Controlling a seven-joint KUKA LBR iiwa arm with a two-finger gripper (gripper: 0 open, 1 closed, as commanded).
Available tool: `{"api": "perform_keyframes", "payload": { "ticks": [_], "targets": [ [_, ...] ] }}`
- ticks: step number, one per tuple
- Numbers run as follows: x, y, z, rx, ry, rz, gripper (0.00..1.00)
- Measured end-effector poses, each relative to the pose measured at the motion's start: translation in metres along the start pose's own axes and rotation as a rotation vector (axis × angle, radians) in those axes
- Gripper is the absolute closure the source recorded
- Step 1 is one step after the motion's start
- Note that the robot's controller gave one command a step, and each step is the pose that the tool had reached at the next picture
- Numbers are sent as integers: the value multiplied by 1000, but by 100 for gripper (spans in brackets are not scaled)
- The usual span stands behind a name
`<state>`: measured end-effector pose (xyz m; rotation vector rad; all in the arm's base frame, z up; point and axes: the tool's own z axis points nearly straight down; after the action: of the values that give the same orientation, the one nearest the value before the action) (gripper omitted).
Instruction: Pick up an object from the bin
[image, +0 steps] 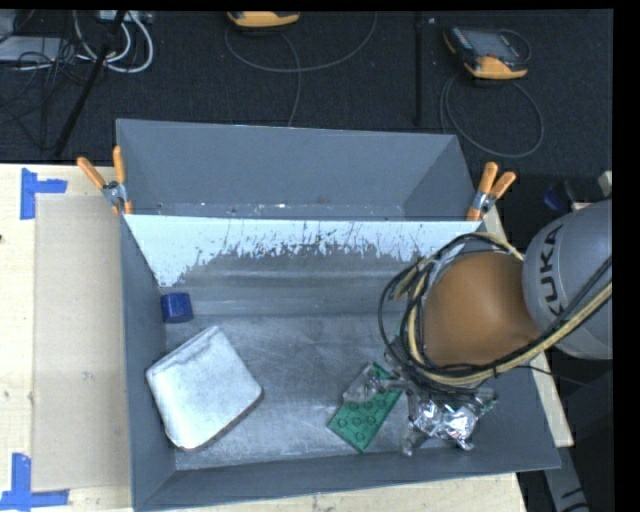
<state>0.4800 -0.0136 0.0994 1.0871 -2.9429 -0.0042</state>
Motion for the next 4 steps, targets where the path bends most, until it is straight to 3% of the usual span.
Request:
{"api": "perform_keyframes", "payload": {
  "ticks": [1,2,3,4],
  "targets": [
    [12,-26,-2,3,-2,-386,0],
    [-8,-15,24,22,-14,-901,0],
    [10,-21,25,20,-14,-1167,0],
    [11,-21,24,14,-8,-1165,100]
  ]
}}
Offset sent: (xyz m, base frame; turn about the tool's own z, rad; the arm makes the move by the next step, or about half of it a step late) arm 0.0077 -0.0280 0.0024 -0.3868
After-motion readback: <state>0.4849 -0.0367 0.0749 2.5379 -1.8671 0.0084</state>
